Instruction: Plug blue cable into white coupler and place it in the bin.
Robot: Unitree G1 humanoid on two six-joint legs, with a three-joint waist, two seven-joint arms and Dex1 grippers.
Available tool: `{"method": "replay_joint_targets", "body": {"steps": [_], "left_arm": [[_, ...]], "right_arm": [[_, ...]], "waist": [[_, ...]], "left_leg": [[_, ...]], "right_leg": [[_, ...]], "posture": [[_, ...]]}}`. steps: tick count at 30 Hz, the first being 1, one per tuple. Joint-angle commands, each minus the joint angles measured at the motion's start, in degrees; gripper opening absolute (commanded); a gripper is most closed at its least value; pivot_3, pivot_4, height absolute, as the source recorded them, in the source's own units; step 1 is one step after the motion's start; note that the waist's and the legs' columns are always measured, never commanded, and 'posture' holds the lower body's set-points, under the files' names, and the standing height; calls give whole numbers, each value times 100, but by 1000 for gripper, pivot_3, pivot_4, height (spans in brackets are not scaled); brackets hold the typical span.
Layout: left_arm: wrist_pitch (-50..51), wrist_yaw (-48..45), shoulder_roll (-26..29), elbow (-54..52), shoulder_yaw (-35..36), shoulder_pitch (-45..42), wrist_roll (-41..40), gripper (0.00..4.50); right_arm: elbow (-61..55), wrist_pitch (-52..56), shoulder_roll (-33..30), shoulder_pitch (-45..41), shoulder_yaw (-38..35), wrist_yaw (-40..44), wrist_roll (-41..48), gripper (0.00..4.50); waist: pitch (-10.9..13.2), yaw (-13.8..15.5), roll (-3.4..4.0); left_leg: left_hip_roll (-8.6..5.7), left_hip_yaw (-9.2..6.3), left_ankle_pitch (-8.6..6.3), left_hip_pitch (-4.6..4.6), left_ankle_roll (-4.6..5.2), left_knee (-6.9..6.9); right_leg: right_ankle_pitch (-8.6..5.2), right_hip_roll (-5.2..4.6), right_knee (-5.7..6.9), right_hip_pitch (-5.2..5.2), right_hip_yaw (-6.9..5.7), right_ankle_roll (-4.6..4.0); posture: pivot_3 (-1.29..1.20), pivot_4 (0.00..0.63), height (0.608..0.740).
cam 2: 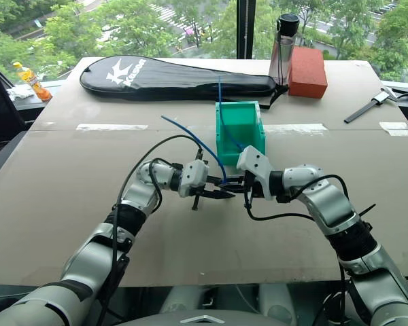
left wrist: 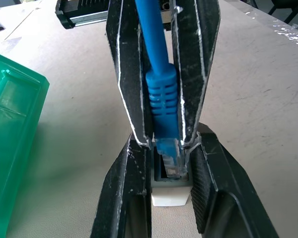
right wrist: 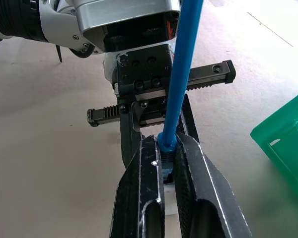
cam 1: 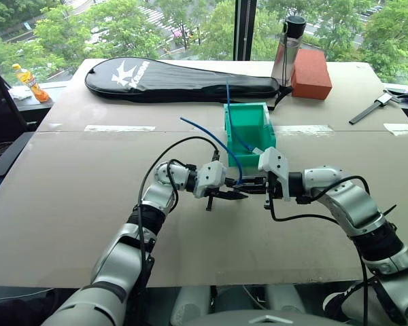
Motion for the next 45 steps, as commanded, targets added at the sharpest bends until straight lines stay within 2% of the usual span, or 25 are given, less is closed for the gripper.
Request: {"method": "replay_joint_targets", "body": {"steps": [1,10,19,25,28,39,45], "left_arm": [[-107,-52,-4,174,49,-82,56,432],[-145,-120,-23,355,67,-190,69,432],[-90,-93,-49,312,70,-202,66,432],[-4,-83,-60,198,62,-148,48,432],[57,-79,-59,130,57,-112,47,432],[204,-104,-64,-55,57,-60,49,432],[235,-105,-73,-60,69,-78,59,432]], "right_arm": [[148,-34,-56,-95,64,157,-194,0],[406,-125,7,-407,272,418,-552,0],[501,-363,-26,-291,551,566,-1000,0],[1317,-752,149,68,752,522,-1269,0],[1814,-964,273,187,795,472,-1389,0],[2396,-1121,561,139,739,548,-1443,0],[2149,-1013,598,17,568,632,-1276,0]], "waist": [[0,1,0],[-2,-2,0],[-4,-2,0],[-36,-15,-8],[-57,-46,-13],[-135,-157,1],[-138,-159,2]], "left_leg": [[0,-1,0,1,0,0],[0,-3,0,6,0,2],[0,-3,0,7,0,3],[0,-3,0,23,0,3],[2,-1,0,73,0,-5],[11,-2,-1,107,0,-17],[12,-1,-1,106,0,-20]], "right_leg": [[0,0,0,1,-1,0],[0,0,3,5,-3,-1],[1,0,3,7,-3,-1],[0,0,3,20,-3,-1],[-15,1,1,65,-1,-21],[-16,2,4,87,1,-21],[-17,1,3,86,1,-21]], "posture": [[0,150,740],[0,150,740],[0,150,740],[0,150,740],[0,150,740],[0,150,740],[0,150,740]]}}
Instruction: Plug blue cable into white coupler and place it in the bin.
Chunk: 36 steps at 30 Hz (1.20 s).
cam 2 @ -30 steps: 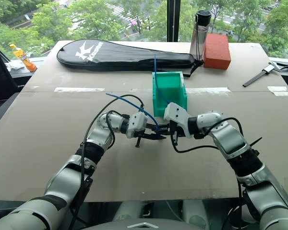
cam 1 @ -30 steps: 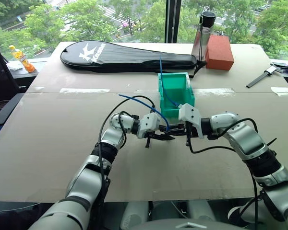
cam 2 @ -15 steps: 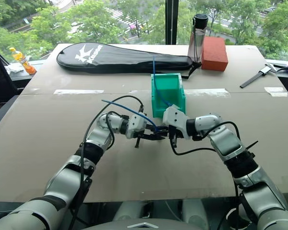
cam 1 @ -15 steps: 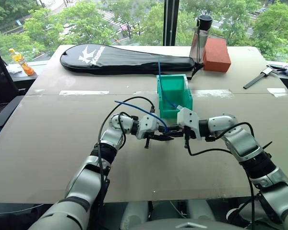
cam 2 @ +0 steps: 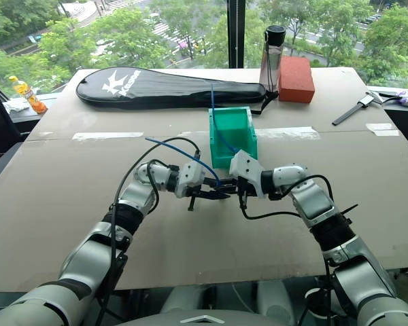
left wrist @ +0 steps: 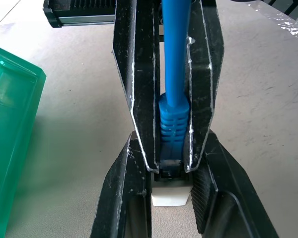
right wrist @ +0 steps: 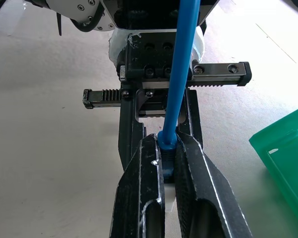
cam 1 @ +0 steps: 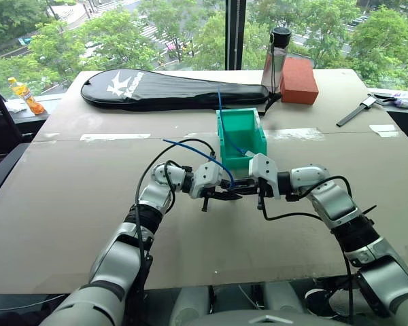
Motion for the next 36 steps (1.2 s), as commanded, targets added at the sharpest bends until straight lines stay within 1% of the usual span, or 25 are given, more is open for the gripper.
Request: {"method": "replay_joint_targets", "body": {"steps": [1,2,3,4,6,10,14,17,23,29,31,32,33,34,35,36], "left_arm": [[-37,-64,-104,-338,-7,-42,-54,432],[-38,-61,-106,-337,-8,-41,-50,432],[-39,-57,-109,-336,-8,-41,-47,432],[-43,-51,-114,-334,-8,-43,-41,432],[-42,-38,-123,-338,-6,-43,-29,432],[-41,-32,-130,-340,7,-48,-20,432],[-33,-36,-121,-323,22,-63,-13,432],[-24,-46,-122,-311,34,-71,-10,432],[-26,-77,-142,-270,46,-106,-5,432],[-16,-108,-136,-245,56,-140,-11,432],[-12,-113,-135,-248,55,-140,-12,432],[-10,-116,-135,-251,56,-140,-14,432],[-10,-117,-135,-253,58,-139,-17,432],[-13,-119,-134,-254,59,-138,-17,432],[-16,-120,-133,-253,60,-137,-17,432],[-19,-122,-132,-252,60,-136,-17,432]], "right_arm": [[546,437,-51,214,284,-4,-340,0],[516,428,-42,199,245,-5,-316,712],[501,371,-23,176,205,-66,-339,959],[455,345,1,163,154,-149,-350,1302],[312,417,48,154,49,-214,-268,2266],[-332,801,39,131,-278,-151,160,2266],[-1093,1383,-146,108,-563,10,602,2266],[-1455,1745,-236,79,-673,5,829,2266],[-1699,2130,-157,37,-751,-199,1076,2266],[-1586,2253,-43,4,-789,-493,1109,2266],[-1527,2206,-48,13,-773,-524,1078,1705],[-1501,2187,-54,18,-769,-536,1068,1371],[-1478,2168,-61,21,-768,-548,1059,944],[-1452,2159,-74,22,-778,-552,1058,777],[-1432,2150,-91,23,-787,-548,1058,153],[-1420,2150,-107,24,-791,-541,1061,74]], "waist": [[0,1,0],[0,2,0],[1,8,1],[1,12,1],[3,20,4],[6,26,5],[16,70,14],[21,86,15],[39,103,12],[61,112,9],[64,112,7],[64,112,7],[65,112,7],[65,112,7],[65,112,7],[65,112,7]], "left_leg": [[0,0,0,0,0,0],[0,0,0,-1,0,0],[0,0,0,-1,0,0],[0,0,0,-5,0,0],[-1,1,0,-18,0,0],[-4,1,0,-32,0,-7],[-12,-4,0,-75,0,-6],[-15,-5,0,-106,0,1],[-16,-6,0,-107,0,2],[-16,-5,0,-109,0,2],[-17,-5,0,-110,0,2],[-17,-5,0,-110,0,2],[-17,-5,0,-110,0,2],[-17,-5,0,-110,0,2],[-17,-6,0,-110,0,2],[-17,-6,0,-110,0,2]], "right_leg": [[0,0,0,0,0,0],[0,-1,0,-1,0,0],[0,-1,0,-1,0,0],[0,-3,-1,-3,-1,0],[1,-6,-1,-16,-1,-2],[1,-8,-8,-27,0,-4],[2,-18,-8,-65,-5,-3],[3,-19,-8,-89,-6,-2],[2,-18,-8,-90,-9,-2],[4,-15,-8,-90,-9,1],[9,-15,-8,-91,-9,10],[9,-15,-8,-90,-9,10],[9,-14,-9,-91,-9,11],[10,-14,-9,-91,-9,12],[10,-13,-8,-91,-9,12],[10,-13,-8,-91,-9,12]], "posture": [[0,150,740],[0,150,740],[0,150,740],[0,150,740],[0,150,740],[0,150,740],[0,150,740],[0,150,740],[0,150,740],[0,150,740],[0,150,740],[0,150,740],[0,150,740],[0,150,740],[0,150,740],[0,150,740]]}}
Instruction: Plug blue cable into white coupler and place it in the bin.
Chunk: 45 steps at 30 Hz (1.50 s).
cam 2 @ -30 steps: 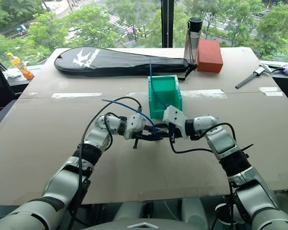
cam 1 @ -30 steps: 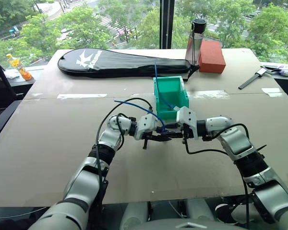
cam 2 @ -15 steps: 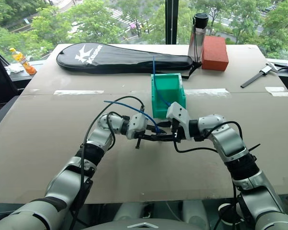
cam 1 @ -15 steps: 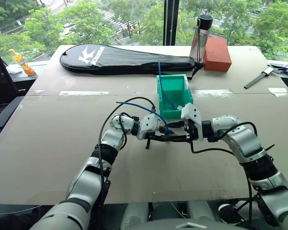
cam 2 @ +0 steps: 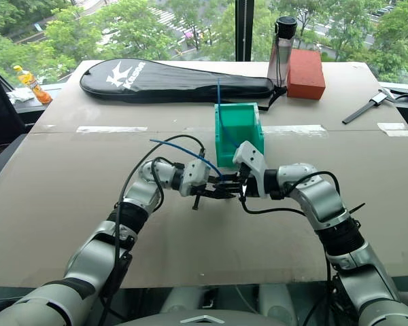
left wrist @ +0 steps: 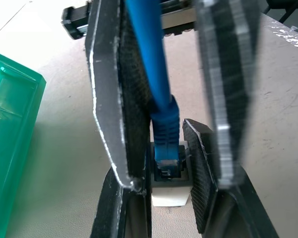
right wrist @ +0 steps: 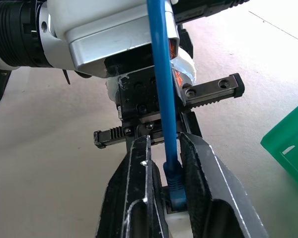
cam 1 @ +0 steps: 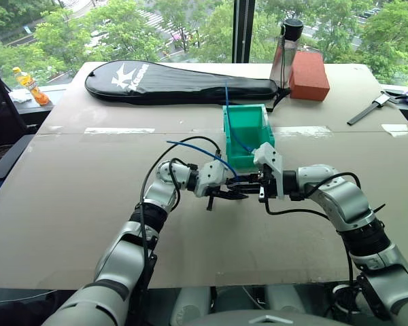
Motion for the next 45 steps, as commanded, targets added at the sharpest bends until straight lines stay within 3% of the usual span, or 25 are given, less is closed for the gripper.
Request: {"method": "replay_joint_targets", "body": {"steps": [1,21,27,30,31,32,36,40,45], "left_arm": [[-24,-29,-4,-67,29,-83,-16,432],[-12,-7,-6,4,59,-122,-3,432],[26,22,-2,-22,87,-105,-33,432],[109,1,6,-58,122,-146,-90,432],[116,-7,12,-53,129,-157,-96,432],[118,-13,15,-46,135,-164,-99,432],[380,-15,12,-206,231,-216,-244,432],[665,-6,66,-498,352,-256,-403,432],[2143,278,166,-1429,677,-444,-949,432]], "right_arm": [[-30,-105,-72,-93,-206,15,50,74],[1354,-899,-55,276,801,384,-792,74],[1308,-1243,-193,365,438,179,-850,74],[972,-1265,-146,256,-256,-39,-407,74],[848,-1278,-199,260,-339,3,-336,694],[724,-1294,-238,284,-387,34,-284,948],[-331,-1059,-179,406,-851,-254,251,2816],[-1388,-425,-196,540,-1323,-521,974,2917],[-2704,95,-421,1131,-2036,-1145,1653,2917]], "waist": [[0,-1,0],[-6,-22,-2],[-7,-23,-3],[-5,0,-2],[-4,6,-4],[-1,20,-3],[11,34,1],[19,35,0],[25,63,-5]], "left_leg": [[0,0,0,0,0,0],[2,0,0,19,0,0],[2,0,0,22,0,1],[2,-2,0,22,0,1],[2,-1,0,19,0,2],[2,-1,0,17,0,4],[2,1,0,-4,0,7],[5,-3,0,-17,0,3],[5,-12,0,-25,0,2]], "right_leg": [[0,0,0,0,0,0],[-3,5,2,12,2,-3],[-3,5,2,16,2,-4],[-3,5,2,16,1,-3],[-3,4,2,15,2,-4],[-3,4,2,15,1,-4],[1,3,1,-2,3,1],[5,10,3,-16,2,9],[5,6,0,-15,-9,9]], "posture": [[0,150,740],[0,150,740],[0,150,740],[0,150,740],[0,150,740],[0,150,740],[0,150,740],[0,150,740],[0,150,740]]}}
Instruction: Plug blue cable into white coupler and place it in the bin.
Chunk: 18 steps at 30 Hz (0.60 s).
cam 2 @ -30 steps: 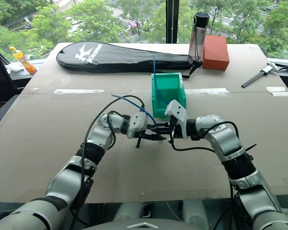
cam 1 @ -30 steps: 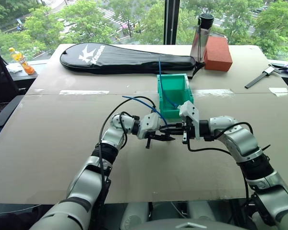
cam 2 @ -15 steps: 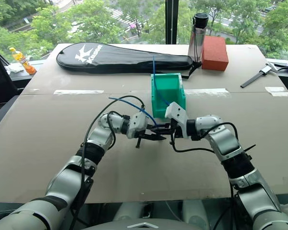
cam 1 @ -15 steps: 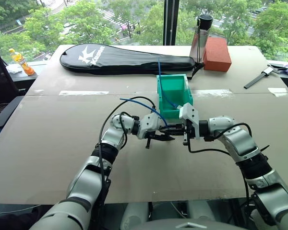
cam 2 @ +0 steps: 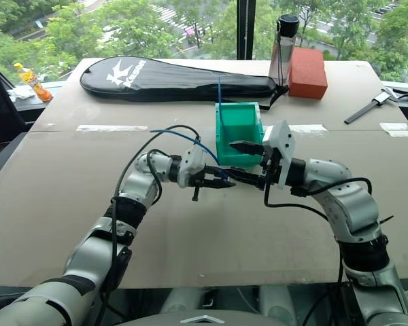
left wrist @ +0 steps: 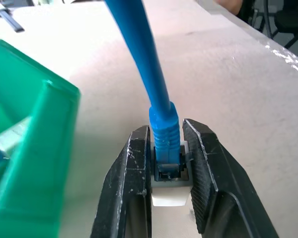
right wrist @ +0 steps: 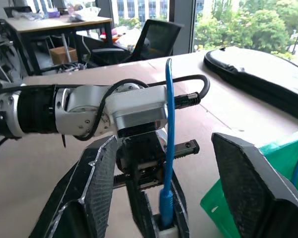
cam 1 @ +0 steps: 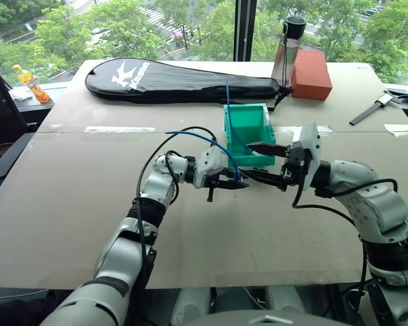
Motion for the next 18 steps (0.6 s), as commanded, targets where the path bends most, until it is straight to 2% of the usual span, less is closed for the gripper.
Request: {"method": "replay_joint_targets", "body": {"steps": [1,4,7,10,13,18], "left_arm": [[1330,229,87,-986,373,-320,-692,432],[2758,387,206,-1528,602,-629,-1316,432],[3333,752,196,-1442,800,-1192,-1457,432],[4322,1673,26,-513,862,-2300,-1251,432],[4931,2137,-141,397,808,-2941,-1053,432],[4763,2549,-494,1922,686,-3516,-547,432]], "right_arm": [[-1002,221,-172,487,-605,-479,430,2917],[-1640,180,-315,1153,-932,-824,424,2917],[-2099,139,-391,1764,-1134,-1273,174,2917],[-2481,109,-244,2285,-1335,-1909,-90,2917],[-2665,33,-260,2582,-1308,-2237,-436,2917],[-2841,-112,-213,3029,-1348,-2526,-733,2917]], "waist": [[2,-7,-1],[8,-4,-11],[10,-18,-13],[18,7,-26],[20,-31,-29],[24,-56,-33]], "left_leg": [[-1,0,0,-2,0,1],[-2,-2,0,-9,0,6],[-3,2,0,-7,0,8],[-4,-1,0,-2,0,9],[-9,1,1,7,0,11],[-11,10,0,20,0,4]], "right_leg": [[0,-2,-1,0,0,0],[-1,-3,-6,0,-1,3],[-12,-1,-5,-1,3,22],[-15,7,3,0,2,27],[-19,17,3,9,13,34],[-24,17,0,15,26,40]], "posture": [[0,150,740],[0,150,740],[0,150,740],[0,150,740],[0,150,740],[0,150,740]]}}
